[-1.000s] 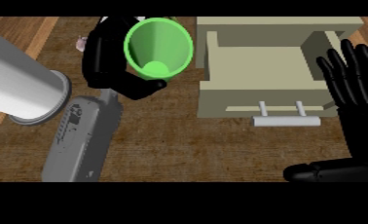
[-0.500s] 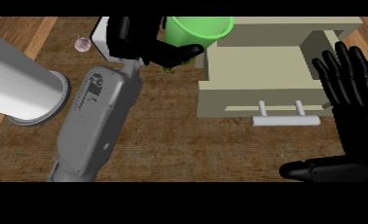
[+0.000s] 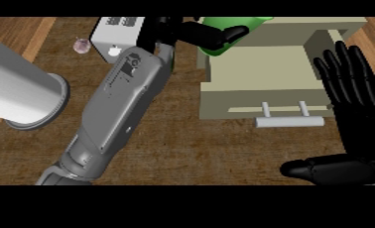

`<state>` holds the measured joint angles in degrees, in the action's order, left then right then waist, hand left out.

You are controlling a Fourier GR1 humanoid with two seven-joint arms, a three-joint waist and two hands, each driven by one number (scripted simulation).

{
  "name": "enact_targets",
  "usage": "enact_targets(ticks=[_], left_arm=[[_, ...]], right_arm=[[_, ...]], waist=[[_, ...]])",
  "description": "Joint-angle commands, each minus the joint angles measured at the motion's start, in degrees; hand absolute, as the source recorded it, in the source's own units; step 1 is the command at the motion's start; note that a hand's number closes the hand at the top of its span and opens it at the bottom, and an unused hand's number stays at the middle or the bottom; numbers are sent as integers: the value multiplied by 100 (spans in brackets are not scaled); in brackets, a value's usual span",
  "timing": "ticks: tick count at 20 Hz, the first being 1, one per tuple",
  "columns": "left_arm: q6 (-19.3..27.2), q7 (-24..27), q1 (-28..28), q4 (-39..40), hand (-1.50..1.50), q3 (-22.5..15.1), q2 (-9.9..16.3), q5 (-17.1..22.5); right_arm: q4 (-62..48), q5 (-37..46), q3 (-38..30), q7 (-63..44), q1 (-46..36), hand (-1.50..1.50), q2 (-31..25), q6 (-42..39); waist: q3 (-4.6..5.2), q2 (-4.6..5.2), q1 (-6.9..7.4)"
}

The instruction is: Pick up the cup, place it into the drawer and close the drawer

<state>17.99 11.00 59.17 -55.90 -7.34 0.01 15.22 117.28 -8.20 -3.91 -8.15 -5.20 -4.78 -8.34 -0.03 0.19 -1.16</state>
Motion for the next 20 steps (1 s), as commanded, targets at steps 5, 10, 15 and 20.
enact_targets(ticks=[5,10,15,20], left_arm=[[281,720,755,1513,150,-301,-1,598],[663,847,1290,2384,150,-799,-1,1175],[382,792,1507,2870,150,-1143,-1,1373],[629,929,1672,3161,150,-1667,-1,1630]], right_arm=[[212,-264,-261,-212,18,-150,-190,-76],[8,-379,-311,-36,-74,-150,-289,-281],[59,-351,-182,-143,-127,-150,-213,-223],[4,-94,130,-10,-82,-150,11,-134]], waist=[[1,15,-83],[-3,57,-297],[-2,47,-238],[-5,90,-421]])
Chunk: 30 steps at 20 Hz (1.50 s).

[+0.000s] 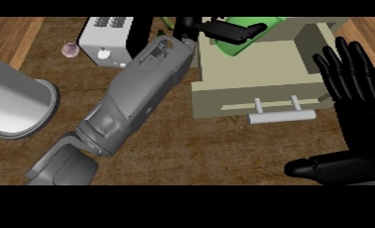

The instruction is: Pick up the cup, place it into the drawer and close the drawer

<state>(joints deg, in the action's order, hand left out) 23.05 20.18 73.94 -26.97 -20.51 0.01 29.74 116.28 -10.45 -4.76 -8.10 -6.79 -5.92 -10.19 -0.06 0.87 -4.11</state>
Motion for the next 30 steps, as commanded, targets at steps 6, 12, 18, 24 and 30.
enact_targets(ticks=[6,12,18,24,30], left_arm=[[205,-18,125,555,150,-891,-1,263],[559,-369,297,598,-150,-1364,-1,364],[407,44,307,258,-150,-1137,-1,929],[195,679,167,-162,-150,-934,-1,1402],[25,583,-325,-701,-150,-646,-1,1448]], right_arm=[[-70,-35,45,30,-63,-150,41,-17],[-183,-156,24,13,-306,-150,20,-60],[47,-271,155,12,-140,-150,183,-44],[201,-653,97,-63,183,-150,154,-248],[373,-1077,-370,-197,238,150,-316,-580]], waist=[[-3,31,-120],[-7,72,-274],[-1,53,-234],[2,-11,-37],[6,-104,357]])
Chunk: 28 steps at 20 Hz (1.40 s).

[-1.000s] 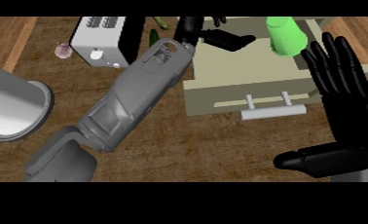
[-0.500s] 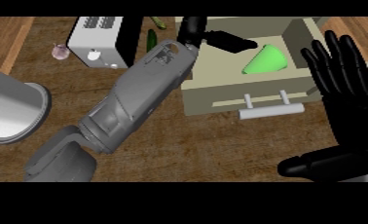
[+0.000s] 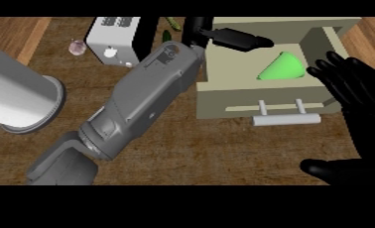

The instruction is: Pick up the cup, place it into the drawer and close the drawer

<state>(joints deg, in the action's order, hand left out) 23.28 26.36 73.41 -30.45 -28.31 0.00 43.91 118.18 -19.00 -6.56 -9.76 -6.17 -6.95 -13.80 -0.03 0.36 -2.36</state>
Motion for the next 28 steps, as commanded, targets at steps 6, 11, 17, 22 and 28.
enact_targets(ticks=[6,11,17,22,28], left_arm=[[119,-103,-890,-1191,-150,407,494,109],[185,-613,-1845,-2416,-150,447,1304,176],[355,-1119,-3084,-4080,-150,514,2061,173],[54,-994,-4268,-5110,-150,605,2454,222],[-917,-852,-4806,-4919,-150,1179,2973,590]], right_arm=[[200,388,-79,103,297,150,-805,-808],[186,1006,24,407,716,150,-866,-970],[200,1581,351,54,645,150,-837,-828],[-742,2444,518,171,-80,150,-834,-590],[-694,4397,1528,1048,77,150,-1246,-564]], waist=[[6,-87,322],[2,-125,440],[3,-91,404],[3,-54,447],[9,-33,402]])
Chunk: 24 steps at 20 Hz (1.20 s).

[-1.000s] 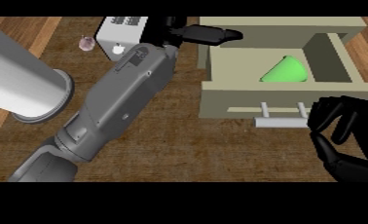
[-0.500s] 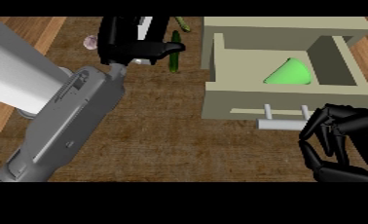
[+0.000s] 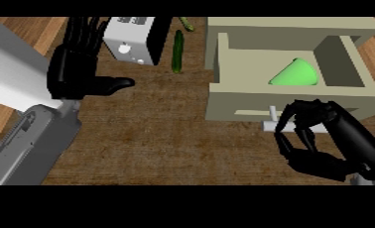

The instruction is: Pick up the cup, place it into the drawer and close the drawer

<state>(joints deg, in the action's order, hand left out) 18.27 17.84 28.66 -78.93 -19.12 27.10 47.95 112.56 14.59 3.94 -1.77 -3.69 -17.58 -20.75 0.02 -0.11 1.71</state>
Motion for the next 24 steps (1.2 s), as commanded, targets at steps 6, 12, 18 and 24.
enact_targets(ticks=[6,12,18,24], left_arm=[[-927,411,-1380,-425,-150,413,422,43],[-1188,509,-2084,-713,-150,692,342,-92],[-1887,320,-2154,-530,-150,1301,608,88],[-1906,73,-2434,-911,-150,1540,486,-8]], right_arm=[[-1742,2078,804,957,-634,150,-133,676],[-2925,2751,999,956,-1188,-150,398,1189],[-4677,3247,925,1682,-1652,-150,423,1627],[-6531,3303,405,2095,-2771,-150,733,2021]], waist=[[-3,23,-40],[-2,16,-80],[-4,27,-87],[-7,32,-50]])
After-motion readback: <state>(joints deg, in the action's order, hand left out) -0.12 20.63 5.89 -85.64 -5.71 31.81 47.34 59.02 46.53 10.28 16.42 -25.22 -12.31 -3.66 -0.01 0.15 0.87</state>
